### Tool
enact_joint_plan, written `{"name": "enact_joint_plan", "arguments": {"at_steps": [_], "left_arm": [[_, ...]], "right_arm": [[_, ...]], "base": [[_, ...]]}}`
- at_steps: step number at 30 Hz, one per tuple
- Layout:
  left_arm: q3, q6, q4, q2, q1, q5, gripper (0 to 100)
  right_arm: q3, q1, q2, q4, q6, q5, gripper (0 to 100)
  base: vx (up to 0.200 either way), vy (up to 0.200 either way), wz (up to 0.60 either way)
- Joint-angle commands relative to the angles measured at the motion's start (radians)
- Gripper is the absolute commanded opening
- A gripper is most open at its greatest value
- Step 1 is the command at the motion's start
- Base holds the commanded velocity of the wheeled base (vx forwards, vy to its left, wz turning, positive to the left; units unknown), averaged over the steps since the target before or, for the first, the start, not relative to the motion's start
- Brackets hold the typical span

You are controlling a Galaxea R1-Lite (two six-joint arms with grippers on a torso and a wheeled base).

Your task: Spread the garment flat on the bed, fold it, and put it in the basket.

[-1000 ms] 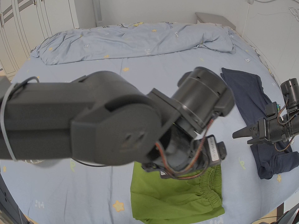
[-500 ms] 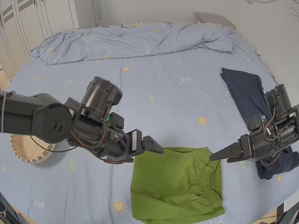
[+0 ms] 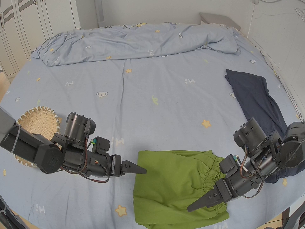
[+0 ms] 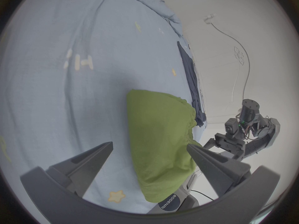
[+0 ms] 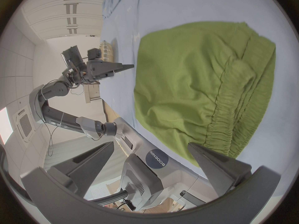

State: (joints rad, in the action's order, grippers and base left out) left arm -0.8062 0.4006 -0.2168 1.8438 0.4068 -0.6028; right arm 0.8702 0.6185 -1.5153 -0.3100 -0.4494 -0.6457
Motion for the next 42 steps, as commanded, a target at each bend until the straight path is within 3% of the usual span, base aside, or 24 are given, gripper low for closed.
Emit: {"name": "enact_joint_plan", "arguments": {"at_steps": [1, 4, 9, 17, 28, 31, 42], "left_arm": [[0.007, 0.0, -0.003, 0.023, 0.0, -0.029, 100], [0.009, -0.002, -0.006, 0.025, 0.004, -0.091, 100], [0.018, -0.002, -0.006, 0.032, 0.029, -0.111, 100], [0.032, -0.005, -0.029, 0.084, 0.11, -0.114, 100], [0.078, -0.003, -0.18, 0.161, 0.142, -0.111, 100], [0.087, -0.003, -0.197, 0.173, 0.168, -0.111, 100], [0.07, 0.009, -0.36, 0.267, 0.187, -0.109, 100]], "right_arm": [[-0.016, 0.01, -0.06, -0.006, 0.003, -0.005, 100], [-0.062, -0.01, -0.106, -0.001, 0.038, -0.008, 100], [-0.099, -0.068, -0.143, 0.003, 0.113, -0.054, 100], [-0.089, -0.098, -0.163, 0.006, 0.12, -0.064, 100], [-0.1, -0.114, -0.164, 0.037, 0.118, -0.069, 100], [-0.097, -0.143, -0.171, 0.037, 0.12, -0.118, 100], [-0.1, -0.154, -0.167, 0.038, 0.143, -0.121, 100]], "base": [[0.0, 0.0, 0.0], [0.0, 0.0, 0.0], [0.0, 0.0, 0.0], [0.0, 0.0, 0.0], [0.0, 0.0, 0.0], [0.0, 0.0, 0.0], [0.0, 0.0, 0.0]]}}
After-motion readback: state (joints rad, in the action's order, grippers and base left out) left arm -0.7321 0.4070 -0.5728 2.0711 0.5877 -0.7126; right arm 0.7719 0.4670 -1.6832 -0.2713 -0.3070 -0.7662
